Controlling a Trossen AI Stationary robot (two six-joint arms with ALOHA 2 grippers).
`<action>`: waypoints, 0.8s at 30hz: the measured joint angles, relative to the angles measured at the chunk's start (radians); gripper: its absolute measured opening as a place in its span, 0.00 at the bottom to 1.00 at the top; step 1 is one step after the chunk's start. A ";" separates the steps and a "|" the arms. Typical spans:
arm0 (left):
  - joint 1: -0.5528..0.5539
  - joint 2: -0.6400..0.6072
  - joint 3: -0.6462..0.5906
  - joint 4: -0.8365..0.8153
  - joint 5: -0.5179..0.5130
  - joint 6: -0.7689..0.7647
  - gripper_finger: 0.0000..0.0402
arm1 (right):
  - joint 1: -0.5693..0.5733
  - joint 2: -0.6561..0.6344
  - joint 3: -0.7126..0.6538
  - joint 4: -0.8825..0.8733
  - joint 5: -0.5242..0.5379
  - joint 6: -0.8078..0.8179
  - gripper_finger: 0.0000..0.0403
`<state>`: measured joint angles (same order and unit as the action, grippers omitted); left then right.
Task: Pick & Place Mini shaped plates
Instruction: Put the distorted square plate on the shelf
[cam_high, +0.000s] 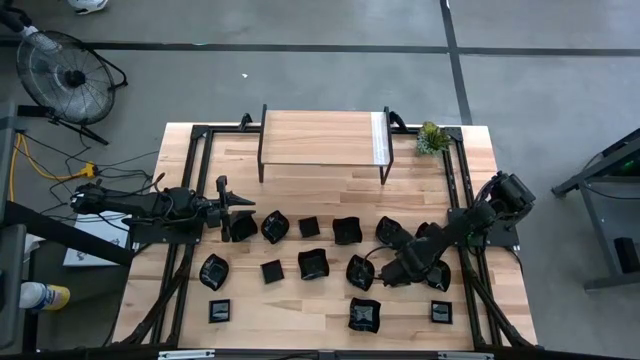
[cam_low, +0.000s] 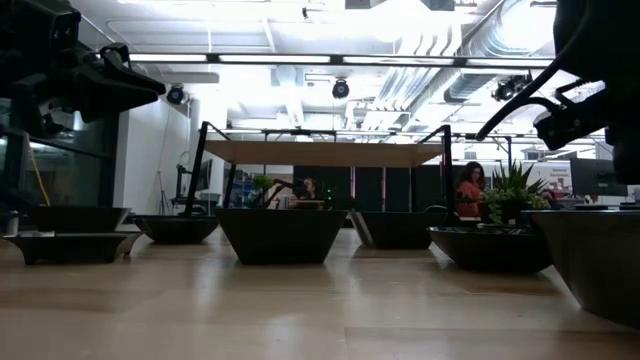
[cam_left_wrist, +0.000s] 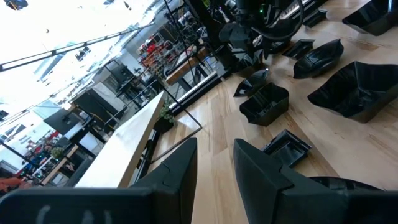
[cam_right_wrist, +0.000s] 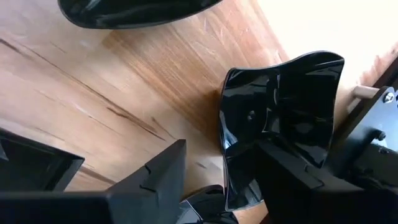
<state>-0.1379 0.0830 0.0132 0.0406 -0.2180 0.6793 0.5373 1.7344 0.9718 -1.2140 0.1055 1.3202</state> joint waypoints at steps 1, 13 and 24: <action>0.000 0.000 0.000 0.000 0.000 0.000 0.25 | 0.000 0.000 0.000 0.000 0.000 -0.003 0.41; 0.000 0.000 0.000 0.000 0.000 0.000 0.25 | 0.000 0.000 0.000 0.001 -0.010 -0.005 0.22; 0.000 0.000 0.000 0.000 0.000 0.000 0.25 | 0.000 0.000 0.000 0.000 -0.015 -0.005 0.09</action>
<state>-0.1375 0.0830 0.0132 0.0406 -0.2182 0.6796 0.5369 1.7344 0.9722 -1.2140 0.0902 1.3155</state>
